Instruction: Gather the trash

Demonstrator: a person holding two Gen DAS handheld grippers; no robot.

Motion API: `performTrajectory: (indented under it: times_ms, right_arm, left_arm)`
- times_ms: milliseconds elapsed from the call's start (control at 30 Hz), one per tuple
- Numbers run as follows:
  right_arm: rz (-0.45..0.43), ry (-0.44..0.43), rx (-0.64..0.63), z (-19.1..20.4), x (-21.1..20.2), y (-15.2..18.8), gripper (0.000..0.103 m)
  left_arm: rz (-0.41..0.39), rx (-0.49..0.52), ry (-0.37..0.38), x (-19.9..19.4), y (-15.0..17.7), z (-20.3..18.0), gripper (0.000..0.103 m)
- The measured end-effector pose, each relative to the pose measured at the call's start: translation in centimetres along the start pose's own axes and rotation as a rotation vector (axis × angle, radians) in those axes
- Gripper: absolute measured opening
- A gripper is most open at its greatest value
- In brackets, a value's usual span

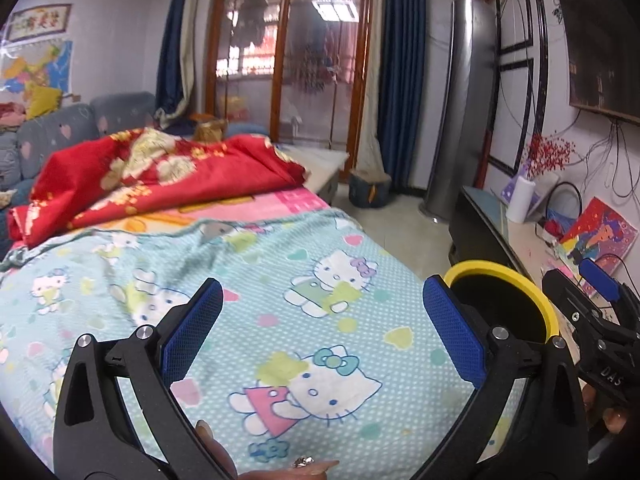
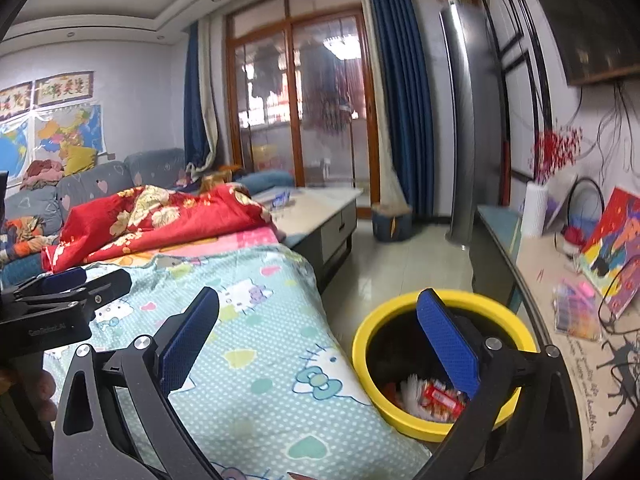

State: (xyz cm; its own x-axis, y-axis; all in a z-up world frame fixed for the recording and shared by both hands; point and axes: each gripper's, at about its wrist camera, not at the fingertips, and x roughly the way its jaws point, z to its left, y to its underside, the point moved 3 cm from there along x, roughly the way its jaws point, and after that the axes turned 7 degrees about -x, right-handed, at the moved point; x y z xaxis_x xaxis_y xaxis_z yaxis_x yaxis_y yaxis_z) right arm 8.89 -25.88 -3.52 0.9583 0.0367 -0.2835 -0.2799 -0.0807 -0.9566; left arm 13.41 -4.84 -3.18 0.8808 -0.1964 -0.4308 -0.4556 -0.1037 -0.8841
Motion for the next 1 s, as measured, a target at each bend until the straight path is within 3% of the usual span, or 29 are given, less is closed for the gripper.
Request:
performTrajectory:
  times_ms: [200, 1000]
  right_arm:
    - [-0.041, 0.027, -0.026, 1.0, -0.9, 0.5, 0.097]
    - [-0.042, 0.023, -0.031, 1.2, -1.1, 0.7, 0.097]
  left_arm:
    - [-0.054, 0.014, 0.005, -2.0, 0.7, 0.4, 0.092]
    - [-0.04, 0.012, 0.015, -2.5, 1.6, 0.1, 0.092]
